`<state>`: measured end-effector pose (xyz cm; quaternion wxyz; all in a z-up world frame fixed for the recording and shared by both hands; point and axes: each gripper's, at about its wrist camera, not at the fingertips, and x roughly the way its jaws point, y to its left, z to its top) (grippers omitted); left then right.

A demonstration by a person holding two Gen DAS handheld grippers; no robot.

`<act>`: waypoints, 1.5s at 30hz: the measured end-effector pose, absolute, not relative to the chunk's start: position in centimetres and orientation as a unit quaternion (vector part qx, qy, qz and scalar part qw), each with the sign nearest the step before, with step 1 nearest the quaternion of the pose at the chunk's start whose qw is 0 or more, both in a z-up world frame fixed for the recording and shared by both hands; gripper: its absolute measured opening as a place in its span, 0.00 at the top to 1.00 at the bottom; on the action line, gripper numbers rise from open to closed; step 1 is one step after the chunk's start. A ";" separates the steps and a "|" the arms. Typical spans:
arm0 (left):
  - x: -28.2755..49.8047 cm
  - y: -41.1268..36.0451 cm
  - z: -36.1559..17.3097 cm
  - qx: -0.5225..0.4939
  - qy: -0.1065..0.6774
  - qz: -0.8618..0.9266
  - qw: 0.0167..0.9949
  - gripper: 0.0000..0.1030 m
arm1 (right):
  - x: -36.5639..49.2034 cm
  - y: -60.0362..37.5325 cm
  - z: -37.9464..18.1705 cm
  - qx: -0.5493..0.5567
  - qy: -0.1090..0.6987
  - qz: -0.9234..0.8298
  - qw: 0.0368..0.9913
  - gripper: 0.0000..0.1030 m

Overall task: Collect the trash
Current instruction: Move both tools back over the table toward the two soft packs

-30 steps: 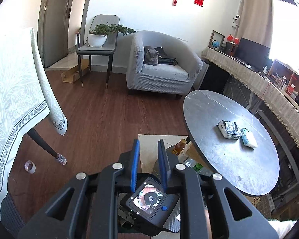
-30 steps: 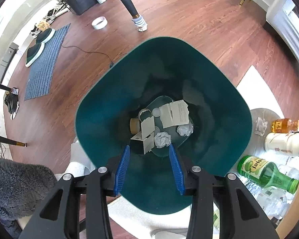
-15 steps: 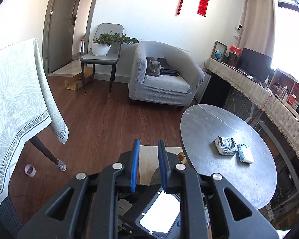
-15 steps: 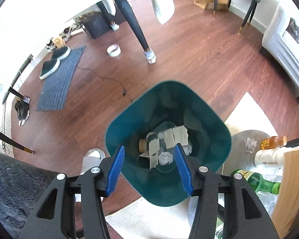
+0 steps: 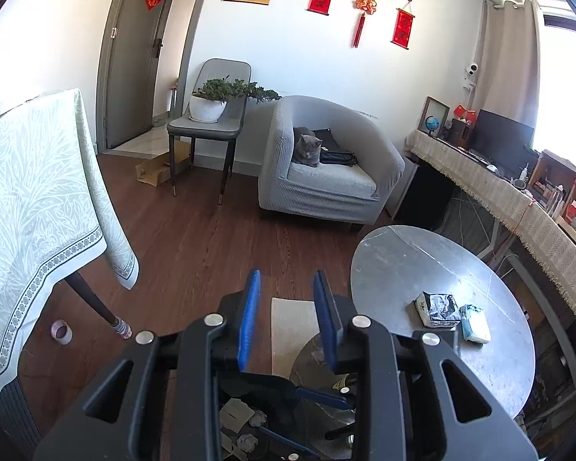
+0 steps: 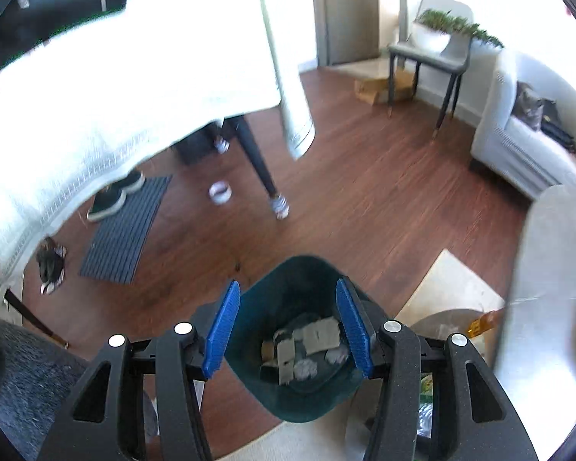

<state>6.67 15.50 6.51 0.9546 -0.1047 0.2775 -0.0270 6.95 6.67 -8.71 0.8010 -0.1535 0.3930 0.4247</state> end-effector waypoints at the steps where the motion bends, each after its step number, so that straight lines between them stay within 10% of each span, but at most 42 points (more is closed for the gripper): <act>1: 6.7 15.3 6.6 -0.104 0.276 -0.027 0.955 0.68 | 7.1 6.0 -8.1 -0.147 0.384 0.422 0.808 0.45; 45: 11.1 2.4 4.1 -0.085 0.305 -0.096 0.944 0.26 | 12.5 -18.8 -7.3 -0.010 0.392 0.077 0.917 0.19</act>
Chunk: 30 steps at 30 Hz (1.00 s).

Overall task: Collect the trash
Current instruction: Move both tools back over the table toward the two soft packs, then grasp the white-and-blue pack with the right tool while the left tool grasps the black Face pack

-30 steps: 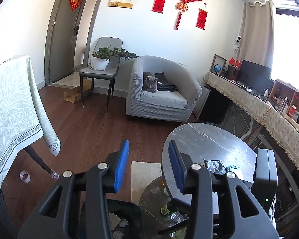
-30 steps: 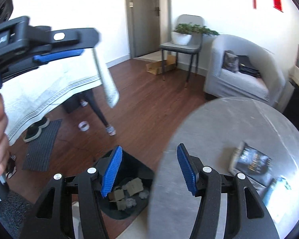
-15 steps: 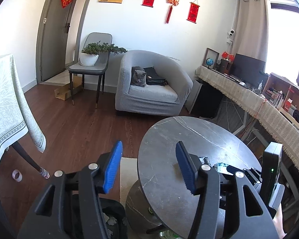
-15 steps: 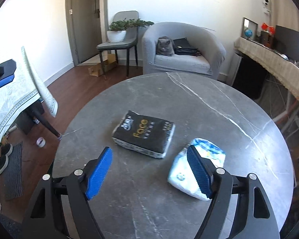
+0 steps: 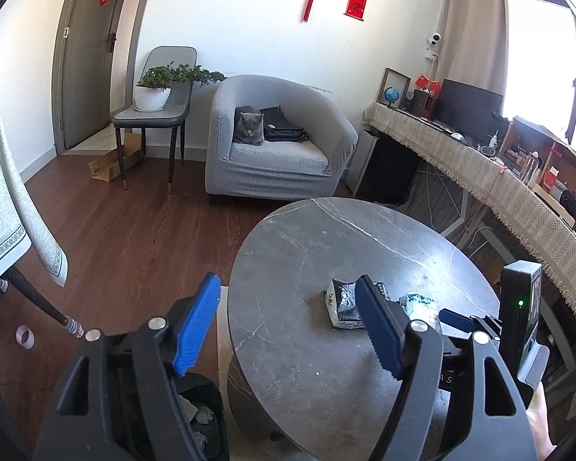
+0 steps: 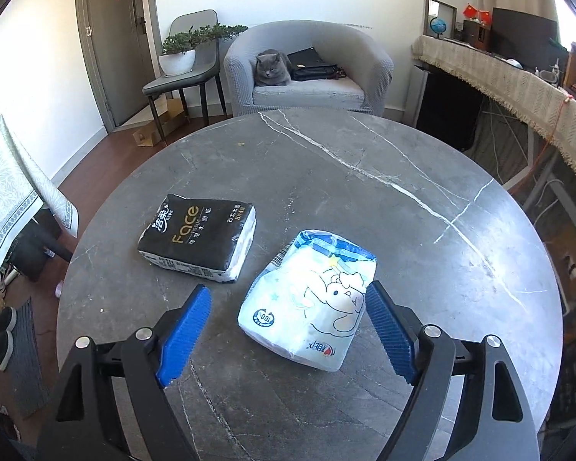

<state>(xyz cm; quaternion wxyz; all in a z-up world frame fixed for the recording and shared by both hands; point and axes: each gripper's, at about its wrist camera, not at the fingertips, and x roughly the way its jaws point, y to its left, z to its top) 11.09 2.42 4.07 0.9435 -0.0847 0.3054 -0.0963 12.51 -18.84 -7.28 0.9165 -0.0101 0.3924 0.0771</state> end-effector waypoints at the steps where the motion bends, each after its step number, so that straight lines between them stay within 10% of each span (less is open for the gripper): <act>1: 11.3 2.2 3.8 -0.084 0.308 -0.097 0.943 0.25 | 12.5 -19.1 -7.3 -0.005 0.392 0.077 0.917 0.19; 19: 14.2 -4.6 -0.9 -0.027 0.375 -0.118 0.919 0.18 | 13.4 -22.5 -7.3 0.036 0.416 0.111 0.902 0.50; 30: 16.5 -8.3 -3.5 0.018 0.399 -0.129 0.908 0.12 | 13.8 -25.6 -6.3 0.058 0.402 0.122 0.906 0.52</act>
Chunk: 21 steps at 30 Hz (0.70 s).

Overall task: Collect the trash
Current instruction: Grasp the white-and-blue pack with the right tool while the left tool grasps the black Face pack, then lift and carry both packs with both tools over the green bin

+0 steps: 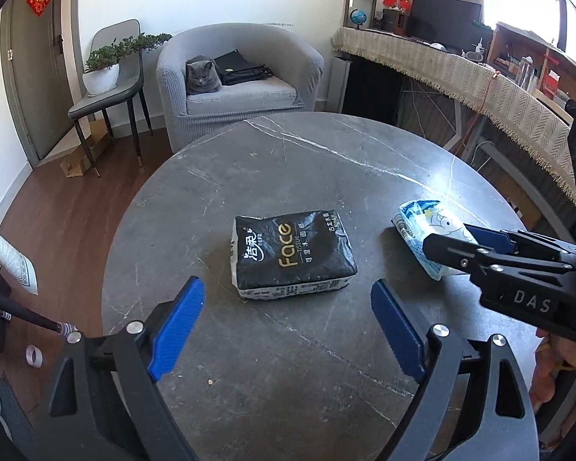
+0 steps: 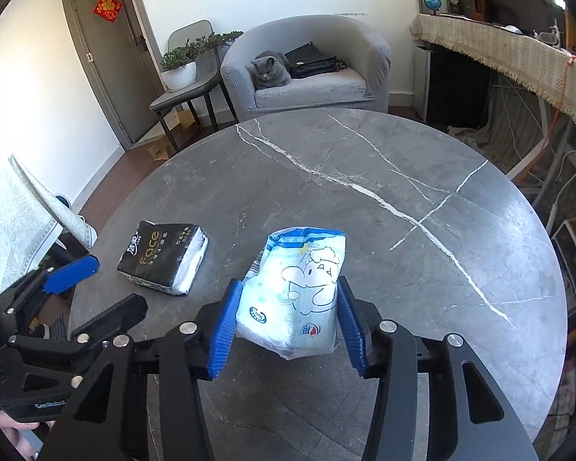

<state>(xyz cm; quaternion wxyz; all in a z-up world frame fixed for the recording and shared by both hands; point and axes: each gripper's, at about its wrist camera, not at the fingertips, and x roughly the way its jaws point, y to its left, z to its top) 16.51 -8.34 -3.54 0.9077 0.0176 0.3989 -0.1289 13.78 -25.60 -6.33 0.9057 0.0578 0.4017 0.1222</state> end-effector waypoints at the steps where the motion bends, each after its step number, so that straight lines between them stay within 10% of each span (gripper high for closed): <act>1: 16.8 -8.5 -3.7 0.016 0.402 -0.127 0.906 0.12 | 13.9 -25.9 -6.2 0.063 0.402 0.125 0.905 0.52; 21: 19.1 -8.7 -5.0 -0.009 0.418 -0.102 0.903 0.26 | 13.9 -27.7 -6.6 0.100 0.414 0.149 0.893 0.52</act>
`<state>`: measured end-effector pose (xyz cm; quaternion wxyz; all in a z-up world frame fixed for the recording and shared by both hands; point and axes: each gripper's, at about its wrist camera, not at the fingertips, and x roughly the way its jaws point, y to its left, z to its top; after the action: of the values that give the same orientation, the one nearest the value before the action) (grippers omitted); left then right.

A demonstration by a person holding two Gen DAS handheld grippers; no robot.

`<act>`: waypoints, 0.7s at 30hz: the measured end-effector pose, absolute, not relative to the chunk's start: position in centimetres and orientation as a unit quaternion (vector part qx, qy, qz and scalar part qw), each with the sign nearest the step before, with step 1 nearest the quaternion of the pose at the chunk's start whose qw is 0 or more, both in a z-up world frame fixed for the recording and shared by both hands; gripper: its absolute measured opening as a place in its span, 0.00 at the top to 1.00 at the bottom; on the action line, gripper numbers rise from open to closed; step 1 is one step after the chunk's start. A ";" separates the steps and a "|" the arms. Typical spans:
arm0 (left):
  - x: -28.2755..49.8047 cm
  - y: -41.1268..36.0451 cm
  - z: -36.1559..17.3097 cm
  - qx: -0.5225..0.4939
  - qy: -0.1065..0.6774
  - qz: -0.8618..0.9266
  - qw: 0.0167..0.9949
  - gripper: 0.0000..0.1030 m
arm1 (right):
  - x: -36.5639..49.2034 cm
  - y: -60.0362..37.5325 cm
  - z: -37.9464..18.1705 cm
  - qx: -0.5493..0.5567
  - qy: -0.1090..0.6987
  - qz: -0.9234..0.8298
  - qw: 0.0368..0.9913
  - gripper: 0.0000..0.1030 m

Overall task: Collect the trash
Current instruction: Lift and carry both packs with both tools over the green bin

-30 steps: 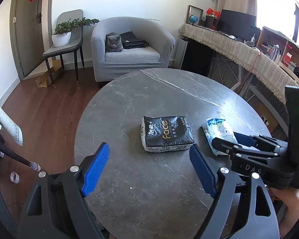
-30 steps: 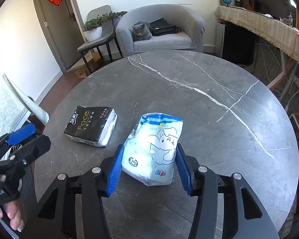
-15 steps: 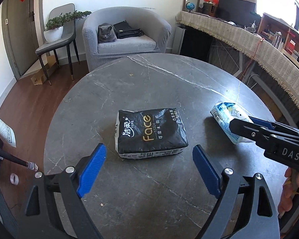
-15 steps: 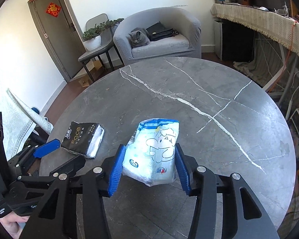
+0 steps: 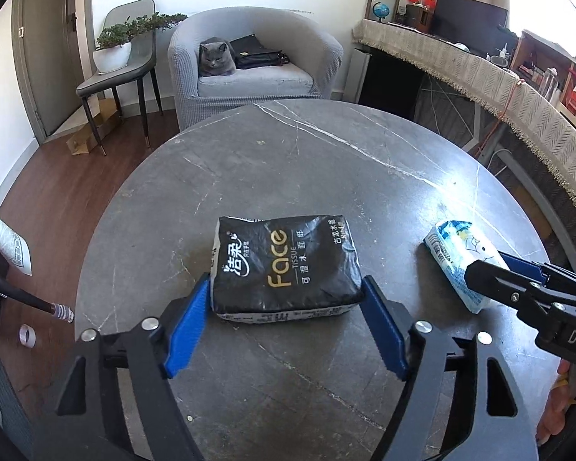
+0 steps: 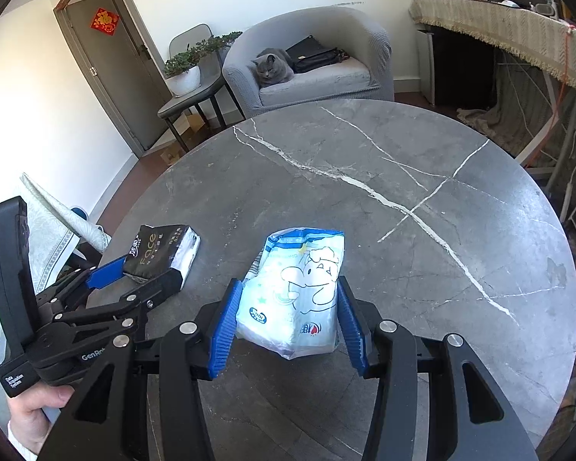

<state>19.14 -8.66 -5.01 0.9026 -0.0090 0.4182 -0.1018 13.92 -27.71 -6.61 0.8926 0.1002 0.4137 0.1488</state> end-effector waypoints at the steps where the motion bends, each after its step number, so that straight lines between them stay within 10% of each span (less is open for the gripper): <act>1: 19.1 -8.6 -4.9 -0.012 0.417 -0.101 0.903 0.29 | 13.9 -27.7 -6.6 0.102 0.414 0.151 0.892 0.52; 21: 16.5 -4.0 -2.1 -0.060 0.397 -0.102 0.910 0.30 | 13.8 -24.1 -6.0 0.097 0.417 0.170 0.888 0.52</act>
<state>16.50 -3.98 -2.05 0.9100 -0.0601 0.3975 -0.1016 13.80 -24.08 -5.96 0.8878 0.0966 0.4167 0.1698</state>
